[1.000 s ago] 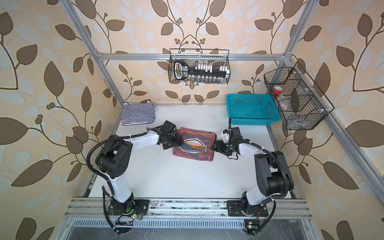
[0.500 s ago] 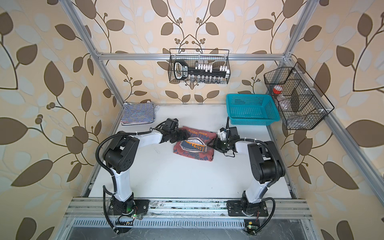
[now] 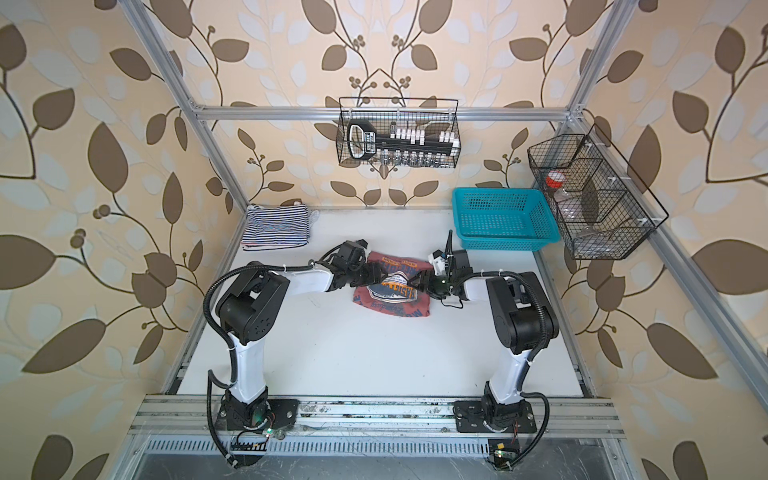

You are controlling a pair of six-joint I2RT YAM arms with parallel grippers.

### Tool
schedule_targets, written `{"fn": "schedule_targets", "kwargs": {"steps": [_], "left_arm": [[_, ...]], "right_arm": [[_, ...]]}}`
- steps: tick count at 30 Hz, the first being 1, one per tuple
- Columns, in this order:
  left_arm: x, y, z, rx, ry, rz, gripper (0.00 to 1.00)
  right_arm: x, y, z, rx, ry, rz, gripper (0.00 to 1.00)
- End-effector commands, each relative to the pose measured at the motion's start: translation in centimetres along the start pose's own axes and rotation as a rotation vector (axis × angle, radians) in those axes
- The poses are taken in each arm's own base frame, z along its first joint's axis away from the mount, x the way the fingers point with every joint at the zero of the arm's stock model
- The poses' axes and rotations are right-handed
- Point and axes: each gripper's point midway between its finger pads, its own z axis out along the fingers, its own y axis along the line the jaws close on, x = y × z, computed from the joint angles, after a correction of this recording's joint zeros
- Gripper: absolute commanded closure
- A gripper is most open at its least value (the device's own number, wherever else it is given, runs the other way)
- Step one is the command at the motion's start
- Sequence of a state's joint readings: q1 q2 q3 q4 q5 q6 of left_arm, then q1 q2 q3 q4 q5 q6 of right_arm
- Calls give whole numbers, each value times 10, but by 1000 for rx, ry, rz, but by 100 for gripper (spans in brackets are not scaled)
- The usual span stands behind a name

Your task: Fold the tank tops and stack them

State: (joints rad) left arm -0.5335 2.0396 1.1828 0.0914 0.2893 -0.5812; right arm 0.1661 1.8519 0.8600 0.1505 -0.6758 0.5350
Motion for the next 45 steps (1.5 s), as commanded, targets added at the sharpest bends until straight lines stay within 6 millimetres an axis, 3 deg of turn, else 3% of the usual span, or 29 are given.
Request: {"fn": "schedule_targets", "kwargs": {"steps": [1,6,10,20,24,27,34,45], "left_arm": [[162,109,5,-369,493,-193,60],[159,111,6,-408,499,-214,100],[127,106,-4,-480,441,-177,100],[-49,85,-62,-658,187,-39,100],[-112,84,-85,-679,88,-8,100],[-147,91,-103,-692,23,-4,100],[-217,104,-144,-713,-143,79,100],[-284,103,-213,-701,-352,213,100]], "right_arm": [[48,-49,11,163,128,136,38],[48,-46,5,163,124,121,38],[45,-39,-13,174,90,99,38],[39,-20,-89,318,-82,21,36],[38,-9,-105,318,-119,4,35],[37,-4,-111,314,-130,-6,35],[37,-1,-111,304,-135,-7,35],[39,1,-98,300,-100,-15,36]]}}
